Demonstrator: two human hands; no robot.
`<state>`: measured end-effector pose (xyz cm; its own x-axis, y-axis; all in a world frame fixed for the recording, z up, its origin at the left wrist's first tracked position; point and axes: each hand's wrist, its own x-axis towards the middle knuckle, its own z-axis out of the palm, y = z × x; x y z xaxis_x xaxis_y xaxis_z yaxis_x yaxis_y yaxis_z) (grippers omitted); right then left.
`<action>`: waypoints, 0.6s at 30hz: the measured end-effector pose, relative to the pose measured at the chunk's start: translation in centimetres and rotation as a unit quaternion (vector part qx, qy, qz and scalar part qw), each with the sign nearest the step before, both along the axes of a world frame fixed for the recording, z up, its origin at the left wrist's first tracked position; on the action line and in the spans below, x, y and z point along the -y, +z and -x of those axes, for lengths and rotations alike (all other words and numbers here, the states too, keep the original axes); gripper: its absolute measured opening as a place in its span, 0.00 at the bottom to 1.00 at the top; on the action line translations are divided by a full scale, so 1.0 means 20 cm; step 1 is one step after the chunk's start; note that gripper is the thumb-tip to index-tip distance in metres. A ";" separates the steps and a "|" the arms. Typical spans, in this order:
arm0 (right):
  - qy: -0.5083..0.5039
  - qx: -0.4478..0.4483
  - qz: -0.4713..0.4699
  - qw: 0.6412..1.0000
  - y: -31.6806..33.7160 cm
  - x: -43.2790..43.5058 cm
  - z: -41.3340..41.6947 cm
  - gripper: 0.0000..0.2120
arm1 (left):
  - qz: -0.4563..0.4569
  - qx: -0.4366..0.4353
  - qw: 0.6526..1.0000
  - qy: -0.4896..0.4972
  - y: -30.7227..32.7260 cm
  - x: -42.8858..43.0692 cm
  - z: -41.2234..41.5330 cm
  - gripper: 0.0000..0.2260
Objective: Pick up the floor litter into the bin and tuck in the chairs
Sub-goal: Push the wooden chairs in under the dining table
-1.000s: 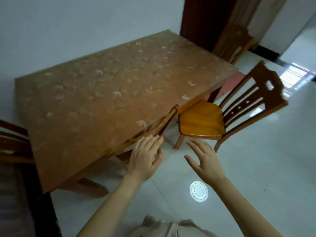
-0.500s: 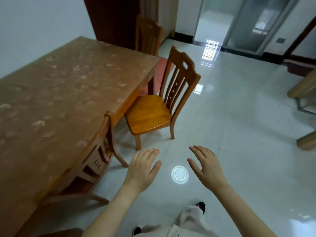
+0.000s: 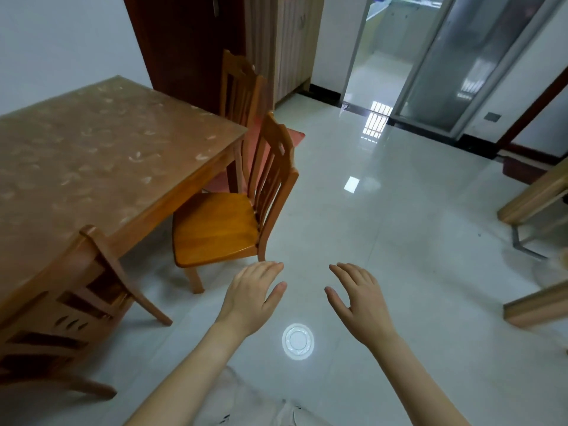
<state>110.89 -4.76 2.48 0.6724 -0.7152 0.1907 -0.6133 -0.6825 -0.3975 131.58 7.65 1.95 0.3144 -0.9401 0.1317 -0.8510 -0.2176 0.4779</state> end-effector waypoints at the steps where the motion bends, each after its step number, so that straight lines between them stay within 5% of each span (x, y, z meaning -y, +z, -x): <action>1: 0.001 0.002 0.003 1.000 0.01 0.07 0.02 0.24 | 0.003 0.004 1.000 0.000 0.01 0.07 0.01 0.25; 11: 0.018 -0.017 -0.028 0.999 -0.16 0.67 -0.06 0.24 | -0.034 0.039 0.998 -0.025 -0.05 0.69 -0.09 0.30; 18: 0.016 -0.018 -0.032 0.999 -0.14 1.34 -0.45 0.25 | -0.038 0.046 0.998 -0.014 -0.10 1.34 -0.44 0.24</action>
